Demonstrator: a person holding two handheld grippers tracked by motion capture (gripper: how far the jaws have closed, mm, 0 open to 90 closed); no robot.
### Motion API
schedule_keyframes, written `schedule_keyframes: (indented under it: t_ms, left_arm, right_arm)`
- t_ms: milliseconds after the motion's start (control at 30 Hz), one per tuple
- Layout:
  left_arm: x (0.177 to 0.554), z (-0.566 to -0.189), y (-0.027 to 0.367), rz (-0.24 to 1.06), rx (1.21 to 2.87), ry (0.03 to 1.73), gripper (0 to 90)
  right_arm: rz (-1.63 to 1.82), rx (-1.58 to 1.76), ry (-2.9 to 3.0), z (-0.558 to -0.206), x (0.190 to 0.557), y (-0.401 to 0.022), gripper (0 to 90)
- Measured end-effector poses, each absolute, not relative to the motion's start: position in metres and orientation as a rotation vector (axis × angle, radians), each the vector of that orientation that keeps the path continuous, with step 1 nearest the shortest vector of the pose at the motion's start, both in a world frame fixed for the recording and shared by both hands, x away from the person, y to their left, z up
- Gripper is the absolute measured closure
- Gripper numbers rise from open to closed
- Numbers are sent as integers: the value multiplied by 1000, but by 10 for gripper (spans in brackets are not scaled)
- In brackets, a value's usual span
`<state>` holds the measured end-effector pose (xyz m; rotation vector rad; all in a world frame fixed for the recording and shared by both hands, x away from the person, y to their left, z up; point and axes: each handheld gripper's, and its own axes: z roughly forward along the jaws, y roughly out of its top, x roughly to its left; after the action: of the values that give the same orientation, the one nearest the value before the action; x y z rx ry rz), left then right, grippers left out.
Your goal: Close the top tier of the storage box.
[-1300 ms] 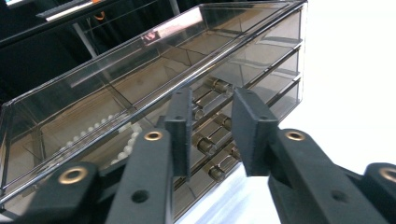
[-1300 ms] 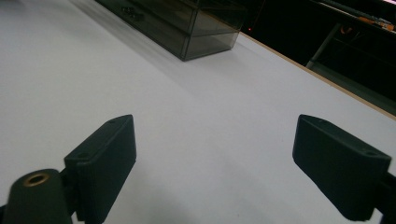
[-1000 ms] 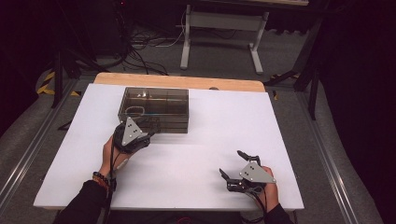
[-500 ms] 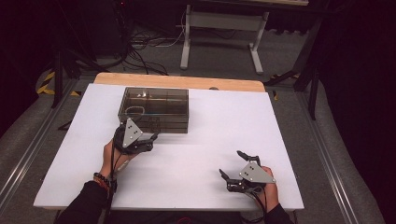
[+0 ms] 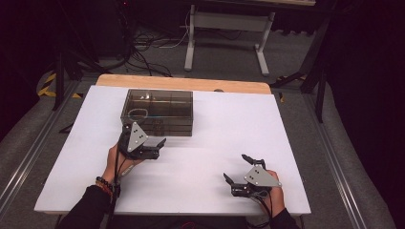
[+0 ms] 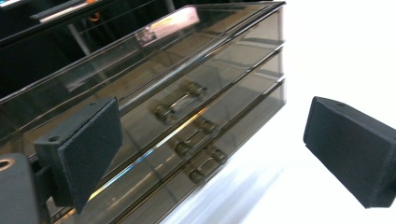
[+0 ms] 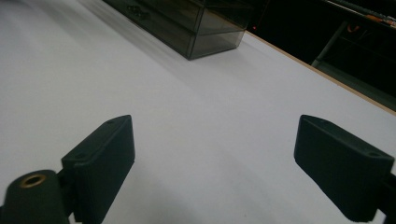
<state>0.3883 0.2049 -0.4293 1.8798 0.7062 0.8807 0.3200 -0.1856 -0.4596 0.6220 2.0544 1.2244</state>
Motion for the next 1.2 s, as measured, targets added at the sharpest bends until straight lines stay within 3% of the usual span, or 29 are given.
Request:
schedule_keyframes:
  t_ms: [1200]
  left_arm:
    - [357, -427, 201, 838, 1960, 587, 52]
  right_arm:
    - [1246, 591, 2082, -460, 316, -180, 125]
